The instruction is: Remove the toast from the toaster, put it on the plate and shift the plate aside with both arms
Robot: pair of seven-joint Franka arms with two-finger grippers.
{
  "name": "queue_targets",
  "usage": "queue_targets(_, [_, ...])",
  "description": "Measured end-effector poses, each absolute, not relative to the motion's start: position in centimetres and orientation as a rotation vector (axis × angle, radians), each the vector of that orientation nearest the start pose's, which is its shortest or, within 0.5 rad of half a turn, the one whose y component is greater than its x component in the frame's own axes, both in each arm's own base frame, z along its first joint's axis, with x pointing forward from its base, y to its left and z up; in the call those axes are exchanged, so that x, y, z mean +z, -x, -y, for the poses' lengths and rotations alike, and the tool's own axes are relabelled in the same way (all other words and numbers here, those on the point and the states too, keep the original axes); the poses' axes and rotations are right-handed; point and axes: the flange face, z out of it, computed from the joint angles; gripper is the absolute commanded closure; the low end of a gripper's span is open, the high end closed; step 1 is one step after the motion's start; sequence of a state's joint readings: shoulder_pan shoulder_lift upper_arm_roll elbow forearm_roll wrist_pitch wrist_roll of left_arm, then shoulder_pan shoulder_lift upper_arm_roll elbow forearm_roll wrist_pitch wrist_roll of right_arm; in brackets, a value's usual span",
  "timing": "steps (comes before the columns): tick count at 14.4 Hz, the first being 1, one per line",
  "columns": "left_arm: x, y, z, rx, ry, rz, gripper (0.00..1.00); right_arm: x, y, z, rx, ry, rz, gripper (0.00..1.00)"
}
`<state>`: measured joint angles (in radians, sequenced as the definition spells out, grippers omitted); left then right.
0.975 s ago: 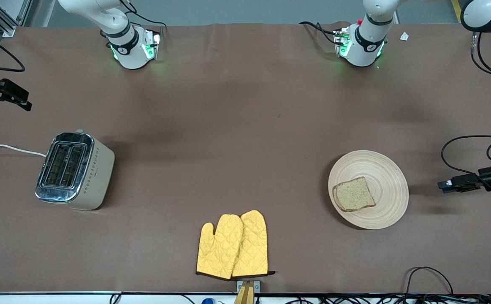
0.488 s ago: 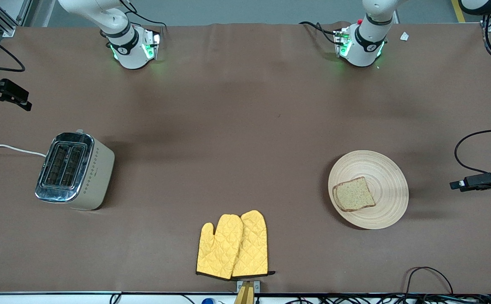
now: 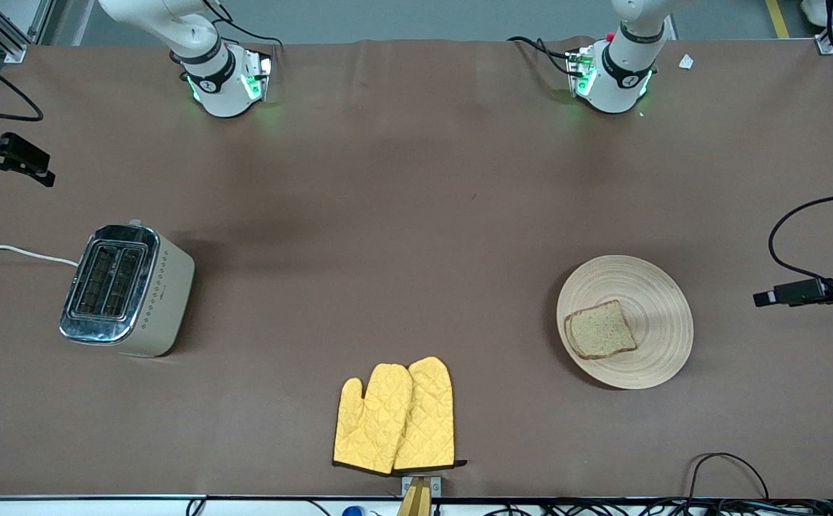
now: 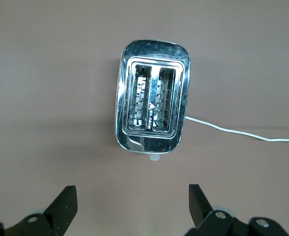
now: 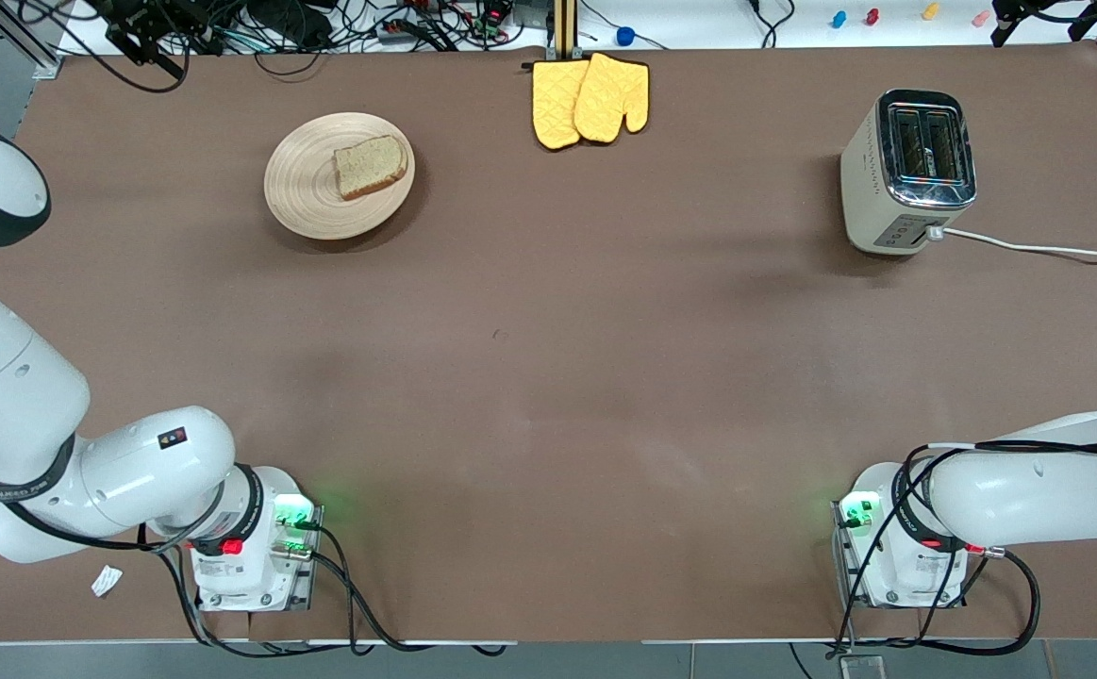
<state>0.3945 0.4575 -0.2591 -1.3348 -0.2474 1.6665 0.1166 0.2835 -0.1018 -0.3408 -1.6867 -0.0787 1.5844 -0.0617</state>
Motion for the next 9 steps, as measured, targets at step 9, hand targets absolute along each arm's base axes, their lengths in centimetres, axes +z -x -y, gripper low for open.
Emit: queue_targets(9, [59.0,-62.5,4.3,0.041,3.171,0.142,0.0,62.2,-52.3,4.7,0.019,3.186,0.012,0.0])
